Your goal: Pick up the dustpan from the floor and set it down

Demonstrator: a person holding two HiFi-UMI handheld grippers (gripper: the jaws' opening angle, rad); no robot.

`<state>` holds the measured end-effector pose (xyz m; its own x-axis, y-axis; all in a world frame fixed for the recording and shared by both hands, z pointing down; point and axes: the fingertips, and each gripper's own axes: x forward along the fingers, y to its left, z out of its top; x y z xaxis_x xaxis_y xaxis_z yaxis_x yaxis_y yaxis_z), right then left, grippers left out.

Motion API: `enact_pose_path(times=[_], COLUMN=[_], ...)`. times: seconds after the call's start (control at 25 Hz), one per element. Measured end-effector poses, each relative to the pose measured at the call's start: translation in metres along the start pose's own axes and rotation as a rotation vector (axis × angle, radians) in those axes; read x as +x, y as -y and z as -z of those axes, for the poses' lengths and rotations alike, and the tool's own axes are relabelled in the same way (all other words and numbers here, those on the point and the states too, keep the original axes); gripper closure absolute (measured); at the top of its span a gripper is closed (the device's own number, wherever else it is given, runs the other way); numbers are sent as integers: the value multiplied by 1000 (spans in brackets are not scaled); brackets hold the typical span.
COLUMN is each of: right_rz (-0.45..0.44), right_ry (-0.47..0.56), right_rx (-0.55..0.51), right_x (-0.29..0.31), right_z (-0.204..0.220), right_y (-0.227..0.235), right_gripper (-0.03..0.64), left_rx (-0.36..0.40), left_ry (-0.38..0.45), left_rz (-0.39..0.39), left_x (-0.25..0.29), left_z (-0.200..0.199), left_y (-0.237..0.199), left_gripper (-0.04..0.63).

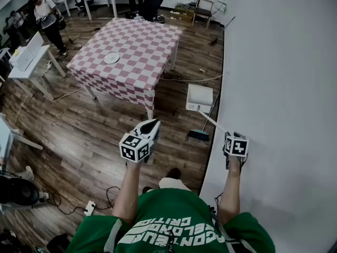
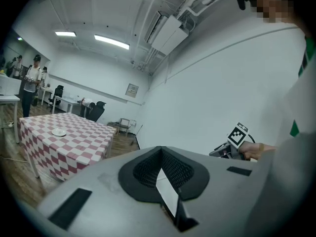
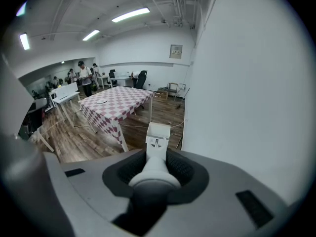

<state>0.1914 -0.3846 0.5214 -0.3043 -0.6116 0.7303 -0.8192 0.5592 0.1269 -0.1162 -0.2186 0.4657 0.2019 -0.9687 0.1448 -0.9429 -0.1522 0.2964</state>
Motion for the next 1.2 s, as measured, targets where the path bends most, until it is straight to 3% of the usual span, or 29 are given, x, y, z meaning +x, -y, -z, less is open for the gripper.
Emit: enact_pose_path(times=[0.28,0.8,1.2], right_rz=[-54,-239,-354], right_ry=[-72,-196,-249], right_rx=[-73,-276,-440], right_x=[8,43,83], right_z=[26,69,88], right_y=[-64,-231,-348], right_gripper=[505,505,505], left_rx=[-43,-135,-197], left_ry=[30,85,103], left_rz=[-98,-387,-528], left_x=[-78,-262,-343], left_z=[13,52,90], left_y=[-30,-99,-125], left_gripper=[592,592,592])
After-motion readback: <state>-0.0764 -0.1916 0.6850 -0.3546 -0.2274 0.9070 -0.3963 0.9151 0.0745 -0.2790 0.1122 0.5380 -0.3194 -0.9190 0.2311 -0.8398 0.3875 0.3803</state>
